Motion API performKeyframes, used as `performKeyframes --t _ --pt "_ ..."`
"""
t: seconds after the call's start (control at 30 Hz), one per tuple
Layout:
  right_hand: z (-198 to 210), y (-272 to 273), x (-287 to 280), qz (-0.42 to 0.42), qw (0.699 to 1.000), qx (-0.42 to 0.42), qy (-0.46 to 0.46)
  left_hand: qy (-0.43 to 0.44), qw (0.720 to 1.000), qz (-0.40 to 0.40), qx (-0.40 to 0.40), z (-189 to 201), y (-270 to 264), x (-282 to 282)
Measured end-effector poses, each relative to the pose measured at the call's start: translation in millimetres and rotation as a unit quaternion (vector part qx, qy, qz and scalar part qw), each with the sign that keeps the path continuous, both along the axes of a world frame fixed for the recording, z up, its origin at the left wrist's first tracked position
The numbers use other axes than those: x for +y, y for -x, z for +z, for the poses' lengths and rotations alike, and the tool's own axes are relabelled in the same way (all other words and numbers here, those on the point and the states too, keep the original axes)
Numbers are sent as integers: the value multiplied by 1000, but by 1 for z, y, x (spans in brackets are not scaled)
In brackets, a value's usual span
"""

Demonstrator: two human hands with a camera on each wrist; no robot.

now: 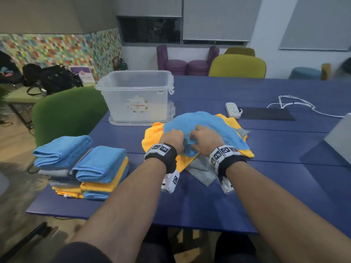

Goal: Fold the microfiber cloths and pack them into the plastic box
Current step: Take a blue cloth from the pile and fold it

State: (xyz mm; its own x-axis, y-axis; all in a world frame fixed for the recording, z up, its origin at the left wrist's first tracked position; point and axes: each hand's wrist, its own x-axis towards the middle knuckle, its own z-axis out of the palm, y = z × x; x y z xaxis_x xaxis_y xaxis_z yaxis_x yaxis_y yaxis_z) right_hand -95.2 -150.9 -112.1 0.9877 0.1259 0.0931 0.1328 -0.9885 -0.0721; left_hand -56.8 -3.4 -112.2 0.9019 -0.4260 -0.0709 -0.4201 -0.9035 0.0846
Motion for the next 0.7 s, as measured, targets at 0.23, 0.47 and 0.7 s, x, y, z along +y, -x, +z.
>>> performKeyframes --t 0.23,0.47,0.7 --pt "5 3 10 -11 990 -81 -114 122 990 24 -71 11 2 0" --pt "38 11 12 -21 965 -154 -210 292 947 22 -136 53 18 7" --pt "53 32 -18 -40 940 -288 -181 274 939 -23 -208 89 35 39"
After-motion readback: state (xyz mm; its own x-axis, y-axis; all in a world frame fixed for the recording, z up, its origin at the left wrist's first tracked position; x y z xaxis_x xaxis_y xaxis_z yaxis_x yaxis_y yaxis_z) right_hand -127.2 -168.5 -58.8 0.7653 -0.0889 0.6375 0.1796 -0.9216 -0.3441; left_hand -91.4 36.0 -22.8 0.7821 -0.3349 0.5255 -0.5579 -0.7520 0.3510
